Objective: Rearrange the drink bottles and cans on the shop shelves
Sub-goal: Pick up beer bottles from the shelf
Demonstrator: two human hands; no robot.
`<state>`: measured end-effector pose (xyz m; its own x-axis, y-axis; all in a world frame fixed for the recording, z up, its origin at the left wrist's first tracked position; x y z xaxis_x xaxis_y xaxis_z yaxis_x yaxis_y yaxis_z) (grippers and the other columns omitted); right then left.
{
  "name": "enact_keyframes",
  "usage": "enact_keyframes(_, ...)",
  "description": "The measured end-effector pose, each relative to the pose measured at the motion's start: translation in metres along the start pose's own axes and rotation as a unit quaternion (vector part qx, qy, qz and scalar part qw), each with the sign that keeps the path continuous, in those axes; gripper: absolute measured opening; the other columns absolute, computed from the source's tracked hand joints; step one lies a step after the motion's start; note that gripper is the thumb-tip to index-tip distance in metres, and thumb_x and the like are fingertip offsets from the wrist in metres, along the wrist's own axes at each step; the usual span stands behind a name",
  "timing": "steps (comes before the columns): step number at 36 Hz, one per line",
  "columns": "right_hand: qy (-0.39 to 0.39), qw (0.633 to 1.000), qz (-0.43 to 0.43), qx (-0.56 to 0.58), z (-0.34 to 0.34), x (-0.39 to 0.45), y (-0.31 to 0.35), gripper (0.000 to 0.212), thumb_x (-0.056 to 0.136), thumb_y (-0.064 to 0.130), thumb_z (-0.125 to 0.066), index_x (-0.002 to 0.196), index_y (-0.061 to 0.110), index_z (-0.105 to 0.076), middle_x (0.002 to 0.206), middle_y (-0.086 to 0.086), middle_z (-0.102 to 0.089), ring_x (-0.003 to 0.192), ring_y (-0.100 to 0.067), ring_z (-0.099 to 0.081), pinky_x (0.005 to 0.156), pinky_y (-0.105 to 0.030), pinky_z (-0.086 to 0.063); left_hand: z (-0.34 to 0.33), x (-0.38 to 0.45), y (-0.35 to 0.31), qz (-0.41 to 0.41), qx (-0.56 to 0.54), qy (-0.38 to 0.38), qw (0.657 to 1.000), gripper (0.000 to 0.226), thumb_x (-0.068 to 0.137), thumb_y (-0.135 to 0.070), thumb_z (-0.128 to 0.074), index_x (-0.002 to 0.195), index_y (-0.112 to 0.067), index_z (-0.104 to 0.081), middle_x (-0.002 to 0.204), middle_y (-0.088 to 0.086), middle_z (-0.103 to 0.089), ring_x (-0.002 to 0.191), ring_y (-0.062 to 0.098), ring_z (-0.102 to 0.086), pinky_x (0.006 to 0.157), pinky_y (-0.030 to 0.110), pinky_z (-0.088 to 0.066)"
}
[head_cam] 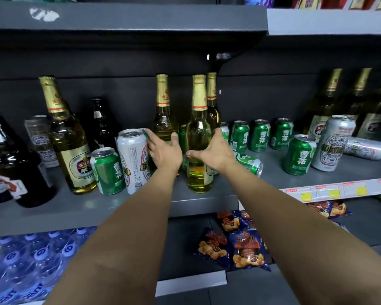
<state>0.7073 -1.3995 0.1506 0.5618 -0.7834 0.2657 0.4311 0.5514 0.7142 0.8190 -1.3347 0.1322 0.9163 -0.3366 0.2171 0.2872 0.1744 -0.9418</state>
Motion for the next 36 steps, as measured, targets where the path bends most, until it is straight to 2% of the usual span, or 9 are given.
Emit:
enact_keyframes(3,-0.005,1.0,-0.007,0.009,0.007,-0.002,-0.007,0.085,0.068,0.047,-0.082,0.127,0.013,-0.032,0.12,-0.005,-0.057,0.109,-0.027,-0.057,0.087,-0.041,-0.05,-0.004,0.006,-0.006,0.025,-0.017,-0.009,1.0,0.094,0.091,-0.046,-0.056,0.152,-0.017,0.008,0.159,0.015,-0.008,0.145,0.035,-0.012,0.116,0.047,-0.013)
enact_keyframes(7,-0.008,1.0,-0.006,0.012,0.011,-0.003,-0.011,0.084,0.066,0.046,-0.083,0.125,0.014,-0.033,0.12,-0.005,-0.059,0.11,-0.027,-0.058,0.091,-0.043,-0.049,-0.006,0.009,-0.013,0.066,0.012,-0.037,0.997,0.109,0.079,-0.036,-0.075,0.153,-0.018,0.004,0.156,0.015,-0.018,0.143,0.035,-0.019,0.113,0.048,-0.022)
enact_keyframes(12,-0.011,1.0,-0.02,0.018,0.013,-0.002,-0.011,0.091,0.066,0.044,-0.084,0.135,0.017,-0.031,0.125,-0.003,-0.058,0.115,-0.026,-0.056,0.092,-0.036,-0.047,-0.006,-0.001,-0.02,0.053,0.082,-0.06,0.993,0.091,0.075,-0.034,-0.079,0.144,-0.014,-0.025,0.145,0.015,-0.03,0.136,0.034,-0.029,0.105,0.043,-0.035)
enact_keyframes(14,-0.021,0.999,-0.022,0.01,0.016,-0.005,-0.012,0.088,0.066,0.045,-0.083,0.134,0.018,-0.033,0.125,-0.003,-0.059,0.115,-0.026,-0.056,0.089,-0.033,-0.046,-0.008,-0.01,-0.022,0.036,0.089,-0.059,0.994,0.086,0.074,-0.034,-0.08,0.141,-0.013,-0.03,0.142,0.014,-0.031,0.133,0.033,-0.032,0.104,0.043,-0.036)
enact_keyframes(20,-0.065,0.998,-0.013,0.002,0.035,-0.023,-0.019,0.079,0.063,0.051,-0.082,0.121,0.019,-0.038,0.114,-0.001,-0.06,0.106,-0.026,-0.059,0.084,-0.035,-0.047,-0.007,-0.036,-0.026,0.016,0.05,-0.074,0.996,0.085,0.074,-0.03,-0.08,0.139,-0.01,-0.029,0.139,0.014,-0.041,0.128,0.031,-0.043,0.104,0.04,-0.035)
enact_keyframes(24,-0.1,0.995,-0.011,0.015,0.051,-0.034,-0.02,0.081,0.066,0.052,-0.08,0.124,0.017,-0.035,0.119,-0.004,-0.059,0.108,-0.028,-0.058,0.083,-0.035,-0.046,0.0,-0.057,-0.032,0.025,0.042,-0.098,0.994,0.082,0.072,-0.032,-0.081,0.135,-0.008,-0.034,0.136,0.014,-0.047,0.125,0.032,-0.047,0.103,0.042,-0.037)
enact_keyframes(29,-0.135,0.991,-0.023,0.006,0.075,-0.058,-0.02,0.082,0.069,0.055,-0.077,0.125,0.015,-0.033,0.12,-0.004,-0.057,0.107,-0.029,-0.058,0.074,-0.032,-0.039,0.014,-0.085,-0.047,-0.002,0.048,-0.096,0.994,0.089,0.075,-0.034,-0.078,0.142,-0.007,-0.026,0.139,0.014,-0.042,0.127,0.03,-0.043,0.103,0.037,-0.036)
enact_keyframes(33,-0.154,0.988,-0.028,-0.013,0.098,-0.084,-0.025,0.084,0.07,0.055,-0.076,0.128,0.014,-0.032,0.123,-0.006,-0.055,0.109,-0.029,-0.057,0.074,-0.032,-0.039,0.024,-0.111,-0.065,-0.043,0.061,-0.088,0.993,0.092,0.076,-0.037,-0.077,0.145,-0.007,-0.022,0.14,0.015,-0.038,0.128,0.03,-0.043,0.104,0.037,-0.034)
enact_keyframes(36,-0.171,0.984,-0.042,-0.018,0.115,-0.108,-0.033,0.083,0.07,0.052,-0.078,0.127,0.013,-0.032,0.121,-0.006,-0.057,0.109,-0.031,-0.057,0.077,-0.035,-0.041,0.026,-0.135,-0.073,-0.06,0.059,-0.064,0.994,0.09,0.077,-0.039,-0.075,0.144,-0.008,-0.023,0.141,0.014,-0.038,0.126,0.027,-0.045,0.099,0.034,-0.037)
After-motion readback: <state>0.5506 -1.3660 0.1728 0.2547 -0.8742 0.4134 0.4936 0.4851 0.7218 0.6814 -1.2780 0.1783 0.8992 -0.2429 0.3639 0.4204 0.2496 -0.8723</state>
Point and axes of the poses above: each hand's wrist, its own x-axis towards the middle knuckle, its own z-axis out of the back of the hand, y = z × x, the point moved 1 cm from there along x, towards the middle knuckle
